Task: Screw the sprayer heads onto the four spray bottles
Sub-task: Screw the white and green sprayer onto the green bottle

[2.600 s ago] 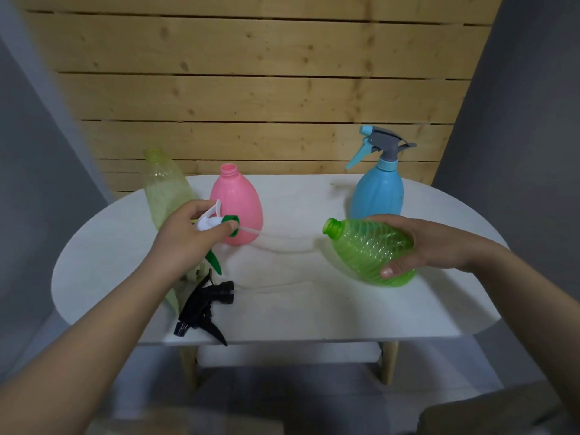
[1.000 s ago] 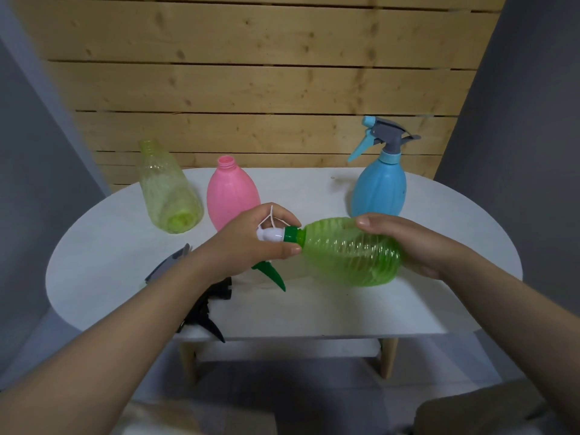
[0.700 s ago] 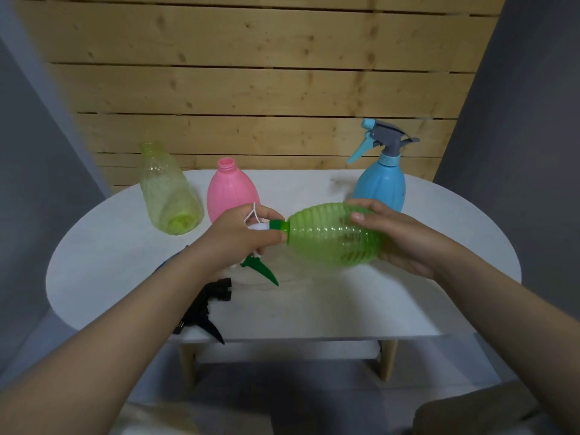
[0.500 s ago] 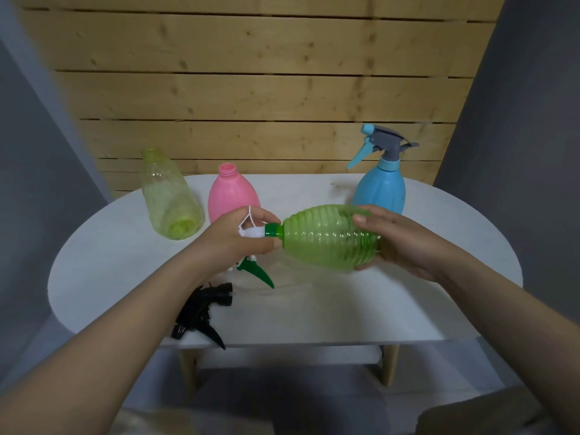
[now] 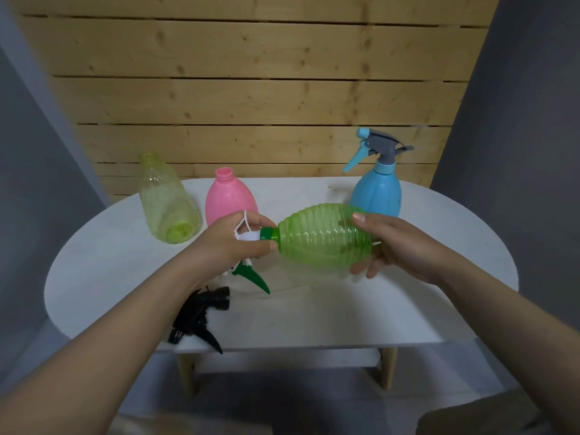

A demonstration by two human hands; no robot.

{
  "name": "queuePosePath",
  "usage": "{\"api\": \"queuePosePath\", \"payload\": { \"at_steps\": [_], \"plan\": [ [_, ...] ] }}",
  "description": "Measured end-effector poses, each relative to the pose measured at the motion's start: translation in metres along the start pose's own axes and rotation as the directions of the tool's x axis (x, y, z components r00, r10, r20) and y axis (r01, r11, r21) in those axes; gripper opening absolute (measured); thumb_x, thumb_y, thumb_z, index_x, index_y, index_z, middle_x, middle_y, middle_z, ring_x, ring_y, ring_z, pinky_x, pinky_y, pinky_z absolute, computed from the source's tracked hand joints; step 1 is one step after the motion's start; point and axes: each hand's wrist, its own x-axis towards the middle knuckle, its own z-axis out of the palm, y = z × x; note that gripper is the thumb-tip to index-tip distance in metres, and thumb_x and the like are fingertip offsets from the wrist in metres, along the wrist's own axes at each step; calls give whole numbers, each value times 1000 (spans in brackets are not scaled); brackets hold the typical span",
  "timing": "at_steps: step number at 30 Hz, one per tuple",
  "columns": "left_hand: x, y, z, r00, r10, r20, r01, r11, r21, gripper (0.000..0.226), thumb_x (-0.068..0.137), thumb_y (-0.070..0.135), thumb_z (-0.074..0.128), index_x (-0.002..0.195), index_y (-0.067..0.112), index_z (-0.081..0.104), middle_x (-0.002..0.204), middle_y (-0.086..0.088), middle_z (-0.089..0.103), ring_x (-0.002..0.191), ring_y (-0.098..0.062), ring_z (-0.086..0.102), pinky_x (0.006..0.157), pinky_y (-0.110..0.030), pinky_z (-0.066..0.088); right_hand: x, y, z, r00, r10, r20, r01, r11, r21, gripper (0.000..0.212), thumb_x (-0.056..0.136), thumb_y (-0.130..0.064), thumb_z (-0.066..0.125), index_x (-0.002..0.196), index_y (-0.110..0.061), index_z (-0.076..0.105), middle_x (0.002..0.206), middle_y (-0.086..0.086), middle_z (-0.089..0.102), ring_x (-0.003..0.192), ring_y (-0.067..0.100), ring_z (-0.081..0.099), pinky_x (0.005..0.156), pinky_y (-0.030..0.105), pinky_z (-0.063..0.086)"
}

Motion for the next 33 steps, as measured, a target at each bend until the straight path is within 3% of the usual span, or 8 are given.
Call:
{"api": "queuePosePath", "payload": {
  "at_steps": [6,8,12,17,20,23,28,33],
  "plan": [
    [3,-4,-3,997,-73,-20,72,995,-62,23,72,27,75,89,39,64,57,2,60,60,-17,54,60,-33,39,2,2,3,998,-57,0,57,994,99,73,64,-38,72,132,-32,46,135,9,50,113,22,61,83,38,57],
    [2,-3,-4,998,-62,-3,62,997,-34,23,73,30,74,89,42,63,49,7,59,46,-8,50,48,-24,39,2,1,1,997,-81,-2,80,988,129,69,63,-29,75,128,-31,51,127,14,55,102,22,66,71,34,58],
    [-3,3,-3,999,19,27,-19,1000,1,25,74,26,75,92,38,62,50,19,60,35,1,47,33,-13,32,2,1,2,998,54,-12,-53,998,32,82,61,-68,61,121,-12,56,104,17,67,63,28,70,47,29,52],
    [-1,3,-6,999,-40,-3,40,999,-30,24,75,27,73,91,40,62,44,15,59,35,1,46,33,-14,31,4,4,6,999,-18,31,12,981,192,61,70,-48,69,126,-28,53,127,6,60,106,24,65,76,37,57],
    [-1,4,-9,999,-28,19,28,1000,-13,22,73,33,74,88,44,63,45,11,59,38,-1,47,34,-16,33,6,1,3,998,-65,-14,67,978,200,50,73,-28,71,121,-26,58,111,8,65,92,23,68,63,33,56],
    [-3,4,-8,997,39,64,-38,999,-11,22,70,33,77,83,43,64,58,18,64,47,0,53,41,-15,41,4,0,5,999,36,-24,-35,998,61,56,77,-55,56,113,-12,61,90,17,71,67,30,69,44,27,48],
    [-1,1,-7,999,-11,42,14,997,-72,21,67,35,78,82,44,66,55,11,60,48,-5,52,37,-16,34,4,2,7,1000,9,6,-10,990,141,62,70,-55,65,120,-19,60,115,8,69,98,26,69,63,33,56],
    [0,3,-7,998,46,39,-44,997,-62,24,64,38,80,82,36,63,58,9,62,44,-4,49,37,-17,33,5,-1,6,1000,9,6,-9,991,134,51,72,-53,62,111,-20,64,95,11,74,74,29,71,52,28,53]
  ]
}}
